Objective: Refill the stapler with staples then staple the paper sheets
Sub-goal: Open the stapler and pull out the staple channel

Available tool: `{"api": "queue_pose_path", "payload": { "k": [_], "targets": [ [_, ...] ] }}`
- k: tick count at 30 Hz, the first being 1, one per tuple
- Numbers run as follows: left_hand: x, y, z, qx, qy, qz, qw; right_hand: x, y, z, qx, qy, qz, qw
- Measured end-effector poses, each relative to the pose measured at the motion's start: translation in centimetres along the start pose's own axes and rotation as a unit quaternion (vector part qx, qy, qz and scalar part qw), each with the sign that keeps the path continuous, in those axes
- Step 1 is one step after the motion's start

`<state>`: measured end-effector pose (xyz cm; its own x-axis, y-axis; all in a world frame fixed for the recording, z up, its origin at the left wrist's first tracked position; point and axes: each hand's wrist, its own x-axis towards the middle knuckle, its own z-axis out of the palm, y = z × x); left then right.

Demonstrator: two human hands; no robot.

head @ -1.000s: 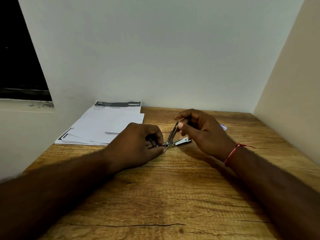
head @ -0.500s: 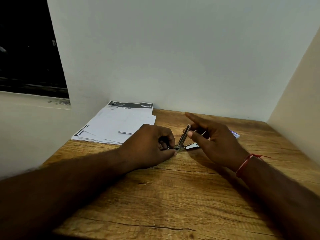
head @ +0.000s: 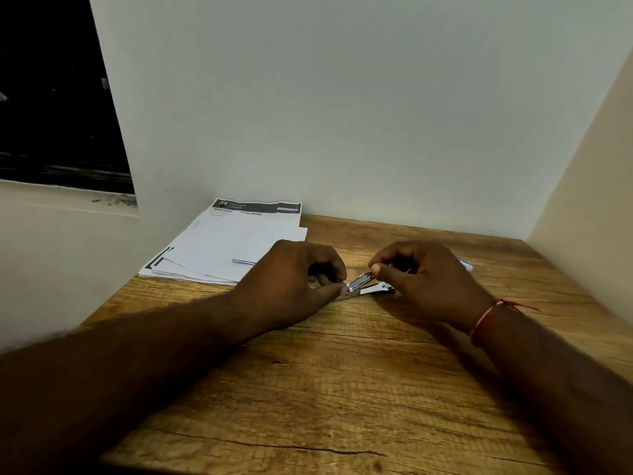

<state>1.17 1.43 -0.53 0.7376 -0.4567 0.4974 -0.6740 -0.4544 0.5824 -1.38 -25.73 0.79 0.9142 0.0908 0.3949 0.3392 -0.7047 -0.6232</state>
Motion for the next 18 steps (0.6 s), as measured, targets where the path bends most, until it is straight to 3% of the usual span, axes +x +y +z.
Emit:
{"api": "queue_pose_path", "payload": {
  "k": [3, 11, 18],
  "targets": [
    [0.0, 0.0, -0.1, 0.0, 0.0, 0.003, 1.0, -0.2, 0.0, 0.0, -0.027, -0.039, 0.004, 0.999],
    [0.1, -0.5, 0.2, -0.008, 0.01, 0.021, 1.0, -1.2, -2.2, 1.0, -0.125, -0.021, -0.096, 0.987],
    [0.1, -0.6, 0.2, -0.016, 0.007, 0.026, 1.0, -1.5, -2.9, 1.6, -0.122, -0.033, -0.074, 0.989]
  ]
}}
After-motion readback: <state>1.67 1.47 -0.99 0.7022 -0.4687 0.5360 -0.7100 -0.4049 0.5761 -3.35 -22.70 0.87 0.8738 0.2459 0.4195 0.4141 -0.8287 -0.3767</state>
